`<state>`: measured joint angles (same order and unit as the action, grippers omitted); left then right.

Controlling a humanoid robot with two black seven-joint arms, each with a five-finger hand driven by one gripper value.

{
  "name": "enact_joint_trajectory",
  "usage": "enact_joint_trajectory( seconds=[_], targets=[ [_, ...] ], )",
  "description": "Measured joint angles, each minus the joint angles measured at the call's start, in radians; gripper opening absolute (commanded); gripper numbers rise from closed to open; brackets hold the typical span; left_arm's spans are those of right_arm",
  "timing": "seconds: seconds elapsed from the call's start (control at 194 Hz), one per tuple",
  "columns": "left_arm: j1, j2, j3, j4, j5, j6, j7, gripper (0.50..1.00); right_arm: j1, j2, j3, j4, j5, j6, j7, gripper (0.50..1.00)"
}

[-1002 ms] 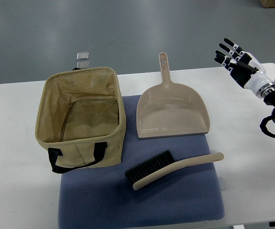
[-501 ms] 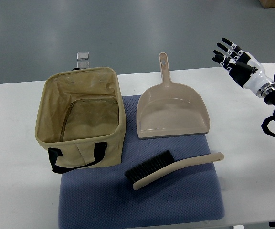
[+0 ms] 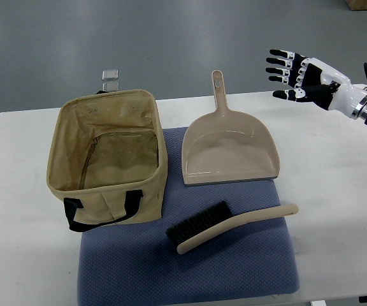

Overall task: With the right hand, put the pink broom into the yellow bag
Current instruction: 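Move the right hand down toward the brush's curved beige handle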

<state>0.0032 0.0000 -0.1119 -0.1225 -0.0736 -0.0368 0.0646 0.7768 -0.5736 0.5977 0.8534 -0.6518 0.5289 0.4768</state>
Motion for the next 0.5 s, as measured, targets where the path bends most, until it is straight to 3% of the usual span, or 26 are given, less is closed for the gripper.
enact_joint_trajectory(
  seconds=[0.227,0.501],
  targets=[
    [0.0,0.0,0.0,0.0,0.0,0.0,0.0,1.0,0.052,-0.117,-0.221,0.223,-0.277,-0.175,0.118,0.921],
    [0.0,0.0,0.0,0.0,0.0,0.0,0.0,1.0,0.121,-0.253,-0.452,0.481,-0.601,-0.37,0.123,0.913]
  ],
)
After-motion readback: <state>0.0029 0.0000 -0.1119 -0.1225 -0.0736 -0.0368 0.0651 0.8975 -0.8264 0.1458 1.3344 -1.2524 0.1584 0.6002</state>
